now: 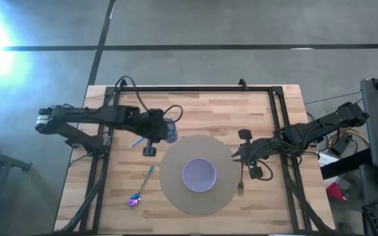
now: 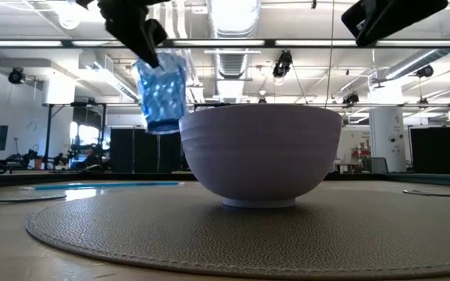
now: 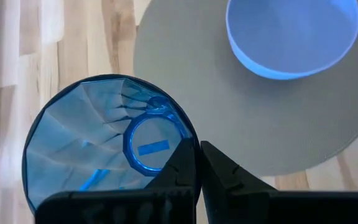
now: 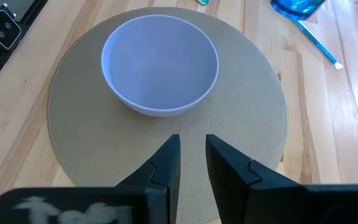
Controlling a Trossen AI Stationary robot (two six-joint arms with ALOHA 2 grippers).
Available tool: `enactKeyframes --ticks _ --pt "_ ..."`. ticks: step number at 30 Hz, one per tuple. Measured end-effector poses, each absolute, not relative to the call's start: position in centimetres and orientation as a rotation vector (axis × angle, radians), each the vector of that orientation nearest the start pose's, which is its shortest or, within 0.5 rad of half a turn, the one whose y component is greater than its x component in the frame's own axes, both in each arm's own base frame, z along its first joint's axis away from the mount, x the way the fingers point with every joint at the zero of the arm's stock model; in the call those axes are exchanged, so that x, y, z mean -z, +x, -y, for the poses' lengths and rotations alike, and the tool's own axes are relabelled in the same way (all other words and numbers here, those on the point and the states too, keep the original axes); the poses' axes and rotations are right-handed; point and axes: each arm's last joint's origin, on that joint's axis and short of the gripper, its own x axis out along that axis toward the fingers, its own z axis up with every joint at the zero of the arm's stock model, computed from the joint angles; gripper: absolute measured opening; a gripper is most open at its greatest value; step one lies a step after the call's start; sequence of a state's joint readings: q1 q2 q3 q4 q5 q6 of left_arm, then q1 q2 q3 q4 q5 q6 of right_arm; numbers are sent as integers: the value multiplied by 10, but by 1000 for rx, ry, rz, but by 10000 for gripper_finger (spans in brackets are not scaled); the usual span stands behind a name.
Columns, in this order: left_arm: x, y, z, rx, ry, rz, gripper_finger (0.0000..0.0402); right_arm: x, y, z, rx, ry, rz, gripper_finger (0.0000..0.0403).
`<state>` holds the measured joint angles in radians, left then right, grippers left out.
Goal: Pick & Place Utensil
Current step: Move the blue cup to the top left of the brown mat
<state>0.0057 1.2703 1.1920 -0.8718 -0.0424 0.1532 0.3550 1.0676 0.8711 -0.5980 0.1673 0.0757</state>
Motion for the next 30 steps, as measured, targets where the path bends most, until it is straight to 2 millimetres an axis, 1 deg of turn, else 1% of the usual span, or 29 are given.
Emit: enactKeyframes --ticks 7,10,13,18,23,30 --pt "-289 233 8 10 90 -989 3 -277 201 -69 -148 -133 -774 64" --pt "-278 230 9 -5 75 -1014 3 -277 201 -69 -148 -132 -774 67" --pt "-270 230 9 -29 74 -1025 3 -277 201 -69 -148 -132 -774 71" --pt "-264 232 9 -36 71 -1014 4 -277 201 -69 -149 -133 -773 75" --pt "-260 232 10 -65 60 -1026 4 -277 201 -69 -150 -136 -772 67" --pt "-259 233 16 -74 37 -1009 4 -277 201 -69 -152 -140 -772 61"
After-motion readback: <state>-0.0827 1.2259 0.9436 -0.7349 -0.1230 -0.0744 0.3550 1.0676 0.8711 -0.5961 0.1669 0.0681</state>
